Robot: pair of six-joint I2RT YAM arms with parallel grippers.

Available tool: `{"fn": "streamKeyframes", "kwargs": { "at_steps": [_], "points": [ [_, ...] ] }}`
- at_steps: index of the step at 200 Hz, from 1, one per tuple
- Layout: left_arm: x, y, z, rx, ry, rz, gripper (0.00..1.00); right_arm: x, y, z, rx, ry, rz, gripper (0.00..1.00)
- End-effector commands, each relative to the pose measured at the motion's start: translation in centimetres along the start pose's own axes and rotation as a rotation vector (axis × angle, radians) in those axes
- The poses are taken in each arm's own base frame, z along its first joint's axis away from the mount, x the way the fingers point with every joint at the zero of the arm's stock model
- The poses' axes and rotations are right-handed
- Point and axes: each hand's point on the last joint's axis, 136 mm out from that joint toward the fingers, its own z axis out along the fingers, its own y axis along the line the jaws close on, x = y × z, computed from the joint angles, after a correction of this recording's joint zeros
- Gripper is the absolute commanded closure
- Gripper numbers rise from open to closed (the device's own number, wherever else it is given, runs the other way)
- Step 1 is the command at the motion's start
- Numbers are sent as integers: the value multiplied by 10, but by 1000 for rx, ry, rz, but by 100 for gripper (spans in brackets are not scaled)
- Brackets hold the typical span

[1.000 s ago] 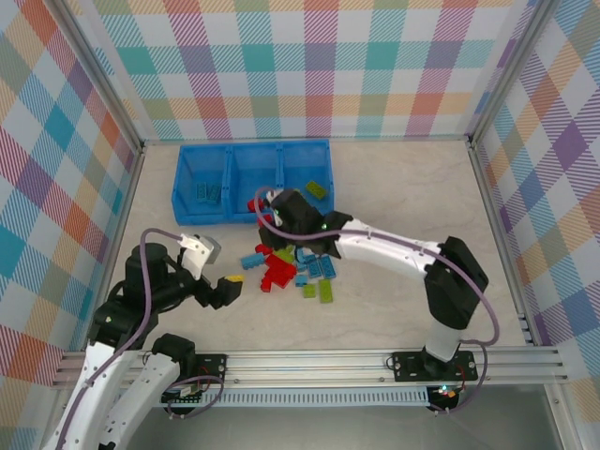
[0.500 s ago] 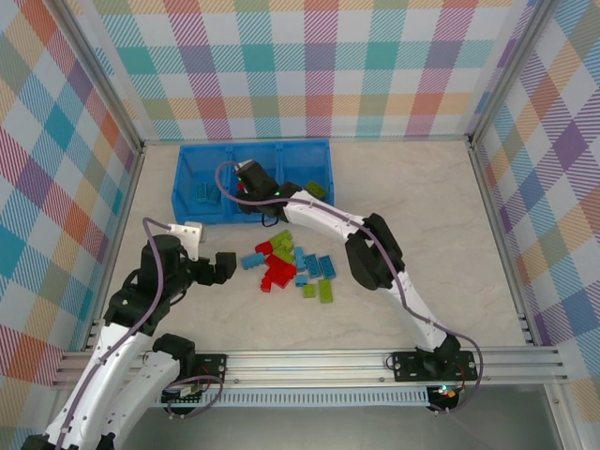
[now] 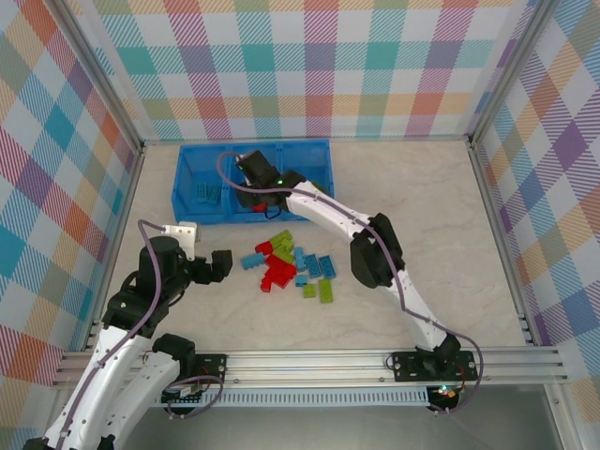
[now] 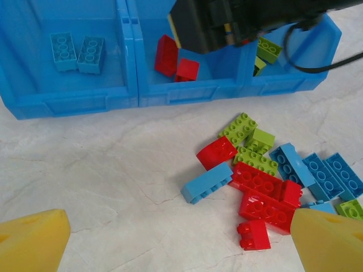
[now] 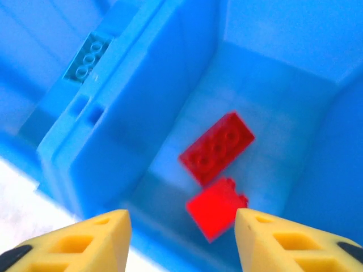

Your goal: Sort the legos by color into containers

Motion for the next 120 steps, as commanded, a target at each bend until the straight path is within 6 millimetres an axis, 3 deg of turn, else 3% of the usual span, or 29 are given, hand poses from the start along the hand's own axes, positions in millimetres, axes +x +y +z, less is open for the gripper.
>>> {"fn": "streamKeyframes", "kwargs": {
  "at_steps": [1, 26, 47, 59, 88, 120],
  "points": [
    [-1, -3, 6, 13, 28, -138, 0, -20, 14, -96, -142, -51, -31, 41],
    [11, -22, 26, 86, 136, -269, 0, 19, 15, -161, -243, -41, -63, 36],
    [21, -29, 45, 83, 198, -255, 0, 57, -3, -216, -245, -69, -40, 32],
    [29, -35, 56, 83, 242, -218, 0, 81, -13, -237, -234, -70, -4, 30],
    [47, -37, 88, -15, 348, -237, 0, 125, -29, -262, -219, -25, 80, 21],
    [61, -35, 124, -121, 383, -279, 0, 143, -22, -268, -275, 21, 119, 9]
  ]
}}
